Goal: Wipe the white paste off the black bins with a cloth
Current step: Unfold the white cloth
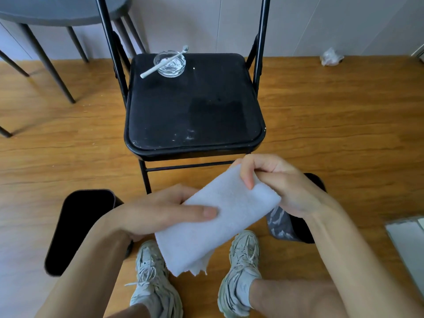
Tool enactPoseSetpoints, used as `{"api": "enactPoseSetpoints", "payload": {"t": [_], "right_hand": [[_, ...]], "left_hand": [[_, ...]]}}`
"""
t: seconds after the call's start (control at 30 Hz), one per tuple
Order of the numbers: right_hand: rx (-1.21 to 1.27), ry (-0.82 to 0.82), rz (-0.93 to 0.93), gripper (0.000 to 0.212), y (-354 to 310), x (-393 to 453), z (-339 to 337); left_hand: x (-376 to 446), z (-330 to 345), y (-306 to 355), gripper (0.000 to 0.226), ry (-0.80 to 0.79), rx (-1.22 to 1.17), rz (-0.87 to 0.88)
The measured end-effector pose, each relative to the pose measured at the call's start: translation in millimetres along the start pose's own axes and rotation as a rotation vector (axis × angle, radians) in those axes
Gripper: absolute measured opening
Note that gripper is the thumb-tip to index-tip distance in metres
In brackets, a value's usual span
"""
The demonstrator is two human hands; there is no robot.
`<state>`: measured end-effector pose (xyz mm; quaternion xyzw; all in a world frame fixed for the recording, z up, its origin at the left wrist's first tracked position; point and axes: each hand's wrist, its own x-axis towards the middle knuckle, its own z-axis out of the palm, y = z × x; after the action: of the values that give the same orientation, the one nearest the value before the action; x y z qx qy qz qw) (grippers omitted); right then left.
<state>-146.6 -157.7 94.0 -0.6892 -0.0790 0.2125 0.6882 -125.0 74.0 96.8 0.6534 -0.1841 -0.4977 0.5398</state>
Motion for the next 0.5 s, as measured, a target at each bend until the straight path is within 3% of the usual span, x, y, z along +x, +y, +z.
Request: {"api": "enactPoseSetpoints", "payload": {"t": [0.07, 0.2, 0.27, 0.37, 0.43, 0.5], "right_hand": [[-0.032, -0.014, -0.001, 0.034, 0, 0, 0], [0.038, 0.054, 0.024, 0.029, 0, 1, 3], [0.134, 0.134, 0.102, 0.031, 4, 8, 8], [0.267, 0.341, 0.273, 0.01, 15, 19, 17], [0.445, 0.427, 0.385, 0.027, 23, 25, 20], [0.619, 0.401, 0.407, 0.052, 33, 28, 20]], "left_hand": [[3, 1, -2, 0.024, -0.023, -0.039, 0.0], [11, 6, -11, 0.023, -0.059, -0.151, 0.037], [16, 11, -14, 0.024, -0.069, -0.237, 0.055], [21, 13, -18, 0.022, 0.039, -0.374, 0.072], [26, 11, -20, 0.021, 0.159, -0.434, 0.083], [33, 8, -25, 0.022, 0.273, -0.472, 0.091]]}}
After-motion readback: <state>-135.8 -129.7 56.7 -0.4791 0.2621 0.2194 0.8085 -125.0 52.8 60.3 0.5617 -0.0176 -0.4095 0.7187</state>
